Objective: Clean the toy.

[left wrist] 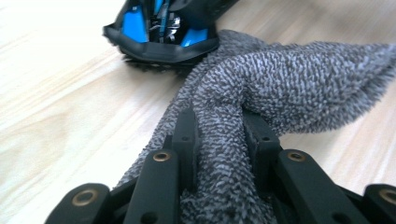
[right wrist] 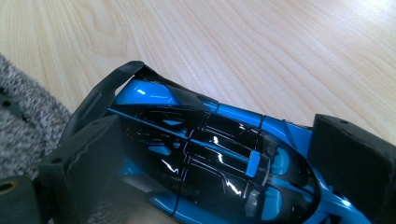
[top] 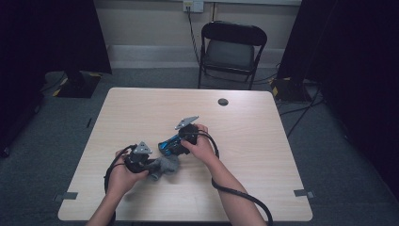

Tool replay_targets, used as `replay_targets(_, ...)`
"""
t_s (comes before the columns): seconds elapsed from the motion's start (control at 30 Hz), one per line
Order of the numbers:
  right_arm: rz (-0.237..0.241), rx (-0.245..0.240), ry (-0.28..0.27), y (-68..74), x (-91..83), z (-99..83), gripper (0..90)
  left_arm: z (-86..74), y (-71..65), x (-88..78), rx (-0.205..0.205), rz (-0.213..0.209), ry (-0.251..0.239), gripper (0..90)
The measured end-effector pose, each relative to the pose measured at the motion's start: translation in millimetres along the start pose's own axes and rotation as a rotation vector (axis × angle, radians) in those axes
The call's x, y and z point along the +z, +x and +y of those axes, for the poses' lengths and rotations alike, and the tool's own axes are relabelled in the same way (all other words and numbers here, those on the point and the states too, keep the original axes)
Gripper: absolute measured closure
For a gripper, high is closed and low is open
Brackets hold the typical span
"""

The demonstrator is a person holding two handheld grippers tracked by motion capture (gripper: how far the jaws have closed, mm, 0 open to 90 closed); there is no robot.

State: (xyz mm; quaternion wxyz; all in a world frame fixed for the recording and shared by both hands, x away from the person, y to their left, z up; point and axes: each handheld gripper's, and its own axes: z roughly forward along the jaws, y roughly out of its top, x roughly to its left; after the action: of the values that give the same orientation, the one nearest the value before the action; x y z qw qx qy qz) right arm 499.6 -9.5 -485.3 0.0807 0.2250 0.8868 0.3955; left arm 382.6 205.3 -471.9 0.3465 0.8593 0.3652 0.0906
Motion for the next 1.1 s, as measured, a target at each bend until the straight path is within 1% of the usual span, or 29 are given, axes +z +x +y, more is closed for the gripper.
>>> replay_targets(0.07,0.001,0.003,0.006,0.0,-0.1,0.6,2.8,-0.4,2.9,-1.4,0.006,0.016,0.002,70.3)
replay_targets(0.1,0.003,0.004,0.006,0.0,0.0,0.7,2.8,-0.8,4.2,-2.0,-0.008,0.017,0.000,70.3)
replay_targets(0.17,0.003,0.004,0.005,-0.2,0.0,0.5,2.8,-1.7,7.9,-3.0,-0.023,0.024,-0.007,70.5)
replay_targets(0.27,0.001,0.002,0.005,-0.1,-0.1,0.4,2.8,-3.2,14.2,-5.0,-0.033,0.036,-0.013,70.5)
replay_targets(0.3,0.002,0.001,0.005,-0.1,-0.1,0.4,2.8,-3.8,16.6,-5.5,-0.032,0.048,-0.020,70.6)
replay_targets(0.4,0.001,0.001,0.005,-0.1,-0.1,0.4,2.8,-5.6,23.4,-7.4,-0.056,0.065,-0.031,70.7)
replay_targets(0.5,0.001,0.001,0.010,0.1,-0.1,1.0,2.8,-6.8,30.2,-6.9,-0.056,0.072,-0.048,70.8)
replay_targets(0.57,0.003,0.001,0.009,-0.2,0.0,1.0,2.8,-7.1,34.8,-6.5,-0.067,0.079,-0.057,70.9)
replay_targets(0.63,0.001,0.000,0.015,-0.1,-0.2,1.4,2.8,-6.7,39.3,-7.1,-0.063,0.097,-0.063,71.0)
replay_targets(0.67,0.002,-0.001,0.015,-0.2,-0.1,1.5,2.8,-6.7,41.0,-6.6,-0.070,0.105,-0.072,71.0)
replay_targets(0.7,0.003,0.001,0.014,-0.2,-0.2,1.4,2.8,-6.4,42.8,-6.8,-0.071,0.097,-0.071,71.1)
replay_targets(0.73,0.003,0.000,0.013,-0.3,-0.1,1.2,2.8,-6.0,44.4,-6.3,-0.068,0.095,-0.080,71.0)
replay_targets(0.83,0.004,0.000,0.014,-0.6,-0.1,1.3,2.8,-4.4,48.1,-4.9,-0.070,0.109,-0.094,71.1)
replay_targets(0.87,0.003,0.000,0.015,-0.6,-0.2,1.4,2.8,-3.8,49.6,-4.9,-0.068,0.114,-0.091,71.2)
replay_targets(0.97,0.004,-0.001,0.014,-0.7,-0.2,1.4,2.8,-3.3,54.8,-5.0,-0.074,0.141,-0.103,71.3)
replay_targets(1.03,0.004,0.000,0.015,-0.7,-0.2,1.5,2.8,-4.1,58.1,-4.2,-0.095,0.154,-0.126,71.2)
replay_targets(1.1,0.005,0.002,0.015,-0.8,-0.2,1.6,2.8,-5.1,60.0,-3.7,-0.106,0.156,-0.138,71.3)
